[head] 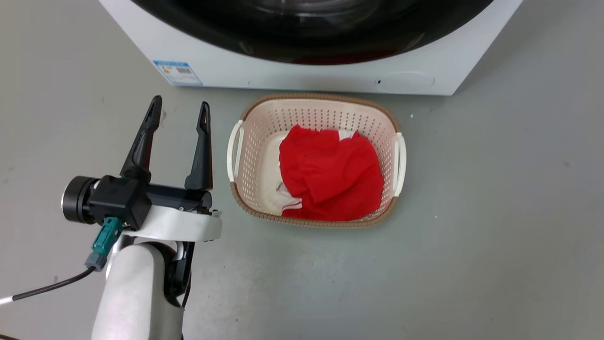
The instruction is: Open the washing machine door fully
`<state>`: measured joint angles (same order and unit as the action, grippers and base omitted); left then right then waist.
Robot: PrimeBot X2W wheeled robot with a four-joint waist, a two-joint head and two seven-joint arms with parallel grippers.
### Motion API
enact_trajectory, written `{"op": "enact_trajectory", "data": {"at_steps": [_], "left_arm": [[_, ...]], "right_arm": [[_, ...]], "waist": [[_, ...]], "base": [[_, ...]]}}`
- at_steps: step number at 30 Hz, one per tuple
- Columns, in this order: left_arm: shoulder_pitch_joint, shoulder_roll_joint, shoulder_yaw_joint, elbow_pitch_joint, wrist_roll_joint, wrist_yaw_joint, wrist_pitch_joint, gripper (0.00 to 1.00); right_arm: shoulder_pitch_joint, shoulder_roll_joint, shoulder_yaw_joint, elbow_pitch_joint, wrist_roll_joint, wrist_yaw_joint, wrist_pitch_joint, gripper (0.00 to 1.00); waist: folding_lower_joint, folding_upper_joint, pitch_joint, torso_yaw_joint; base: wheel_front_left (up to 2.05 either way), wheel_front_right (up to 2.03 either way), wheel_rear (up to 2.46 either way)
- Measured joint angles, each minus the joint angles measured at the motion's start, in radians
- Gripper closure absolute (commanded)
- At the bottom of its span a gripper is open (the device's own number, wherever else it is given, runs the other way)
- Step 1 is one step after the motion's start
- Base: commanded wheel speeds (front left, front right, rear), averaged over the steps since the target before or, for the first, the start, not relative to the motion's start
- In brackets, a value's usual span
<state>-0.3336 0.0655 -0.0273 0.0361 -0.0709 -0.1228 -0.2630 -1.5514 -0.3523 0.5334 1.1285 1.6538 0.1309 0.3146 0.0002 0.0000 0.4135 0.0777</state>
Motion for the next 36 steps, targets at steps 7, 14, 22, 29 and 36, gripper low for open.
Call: {"op": "enact_trajectory", "data": {"at_steps": [7, 14, 22, 29, 36], "left_arm": [[-0.025, -0.005, 0.000, -0.012, -0.001, 0.000, 0.000, 0.00], [-0.026, -0.008, 0.002, -0.010, 0.004, 0.000, 0.000, 0.00], [-0.024, -0.009, 0.004, 0.012, 0.004, 0.000, 0.000, 0.00], [0.017, -0.011, 0.007, 0.039, 0.004, 0.000, 0.000, 0.00], [0.065, -0.012, 0.009, 0.067, 0.003, 0.000, 0.000, 0.00]], "right_arm": [[-0.103, 0.040, 0.042, 0.082, -0.036, 0.000, 0.050, 1.00], [-0.129, 0.049, 0.054, 0.097, -0.040, 0.000, 0.138, 1.00], [-0.037, 0.052, 0.064, 0.008, -0.006, 0.000, 0.318, 1.00], [0.121, 0.046, 0.072, -0.124, 0.039, 0.000, 0.453, 1.00], [0.273, 0.058, 0.099, -0.262, 0.074, 0.000, 0.532, 1.00]], "waist": [[0.0000, 0.0000, 0.061, 0.017], [0.0000, 0.0000, 0.073, 0.023], [-0.0001, 0.0000, 0.037, 0.013], [-0.0001, 0.0000, -0.039, -0.001], [-0.0002, 0.0000, -0.128, -0.017]], "base": [[0.00, 0.00, 0.00], [0.00, 0.00, 0.00], [0.00, 0.00, 0.00], [0.00, 0.00, 0.00], [0.00, 0.00, 0.00]]}}
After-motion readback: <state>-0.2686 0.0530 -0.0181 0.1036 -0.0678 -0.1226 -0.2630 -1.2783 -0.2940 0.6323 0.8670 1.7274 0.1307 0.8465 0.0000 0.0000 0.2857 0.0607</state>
